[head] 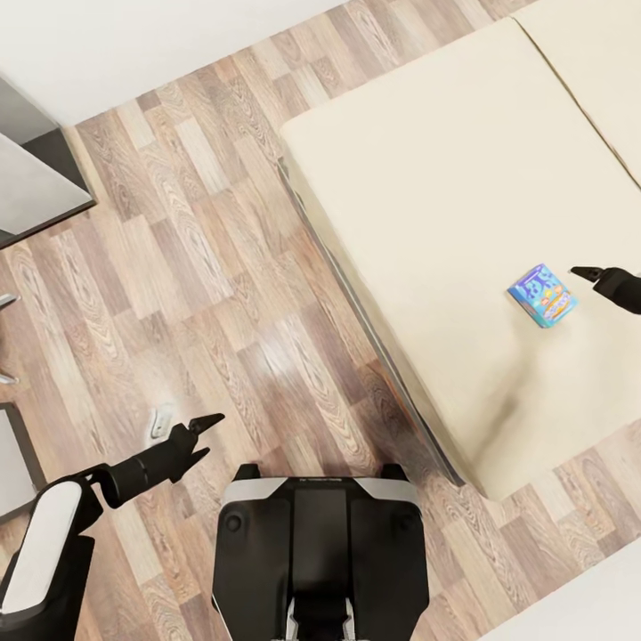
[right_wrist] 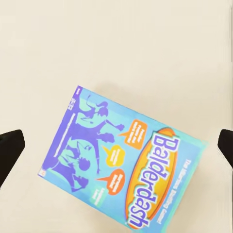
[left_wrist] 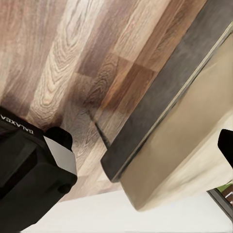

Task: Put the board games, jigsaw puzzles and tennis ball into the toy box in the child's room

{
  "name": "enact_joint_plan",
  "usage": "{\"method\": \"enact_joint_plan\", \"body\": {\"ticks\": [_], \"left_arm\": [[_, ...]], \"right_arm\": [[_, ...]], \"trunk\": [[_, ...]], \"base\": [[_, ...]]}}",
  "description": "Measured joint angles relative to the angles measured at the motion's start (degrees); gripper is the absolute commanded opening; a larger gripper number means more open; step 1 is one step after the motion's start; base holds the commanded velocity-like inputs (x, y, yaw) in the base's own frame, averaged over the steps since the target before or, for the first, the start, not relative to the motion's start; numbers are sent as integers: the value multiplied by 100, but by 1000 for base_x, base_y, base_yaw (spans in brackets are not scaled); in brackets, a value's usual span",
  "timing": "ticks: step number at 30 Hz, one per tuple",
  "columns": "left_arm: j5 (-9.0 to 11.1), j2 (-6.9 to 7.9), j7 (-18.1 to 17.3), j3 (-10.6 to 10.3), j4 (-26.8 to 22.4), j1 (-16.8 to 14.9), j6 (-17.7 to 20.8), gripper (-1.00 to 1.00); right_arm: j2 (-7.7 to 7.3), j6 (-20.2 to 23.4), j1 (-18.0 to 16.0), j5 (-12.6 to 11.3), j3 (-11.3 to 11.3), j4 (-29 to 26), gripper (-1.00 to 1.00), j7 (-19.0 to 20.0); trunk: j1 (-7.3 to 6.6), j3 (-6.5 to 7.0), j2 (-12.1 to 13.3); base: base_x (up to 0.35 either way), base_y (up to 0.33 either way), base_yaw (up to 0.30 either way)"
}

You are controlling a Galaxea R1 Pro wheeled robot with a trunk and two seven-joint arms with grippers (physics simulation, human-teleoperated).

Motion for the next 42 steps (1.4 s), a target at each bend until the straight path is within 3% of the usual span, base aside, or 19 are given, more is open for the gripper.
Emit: {"method": "enact_joint_plan", "body": {"ticks": [12, 18, 19, 25, 29, 42], "left_arm": [[4, -50, 247, -401, 6, -209, -10, 100], [14, -230, 636, -1087, 20, -659, -116, 100], [0, -231, 639, -1092, 20, -662, -115, 100], [12, -488, 1246, -1699, 20, -1030, -276, 100], [12, -548, 1419, -1860, 13, -1116, -313, 100], [17, -584, 1526, -1942, 9, -1170, -336, 100]], "right_arm": [[-29, -2, -60, -2, -182, 51, 100, -29], [-28, 3, -29, -16, -198, 56, 100, 11], [-28, 3, -28, -17, -198, 56, 100, 11], [-8, -2, 2, -18, -193, 58, 100, 30], [10, -5, 11, -18, -190, 58, 100, 36], [23, -5, 30, -17, -185, 66, 100, 45]], "trunk": [[264, -216, -482], [396, -324, -723], [418, -342, -763], [550, -450, -1004], [638, -522, -1165], [924, -755, -1687]], "base": [[0, 0, 0], [0, 0, 0], [0, 0, 0], [0, 0, 0], [0, 0, 0], [0, 0, 0]]}}
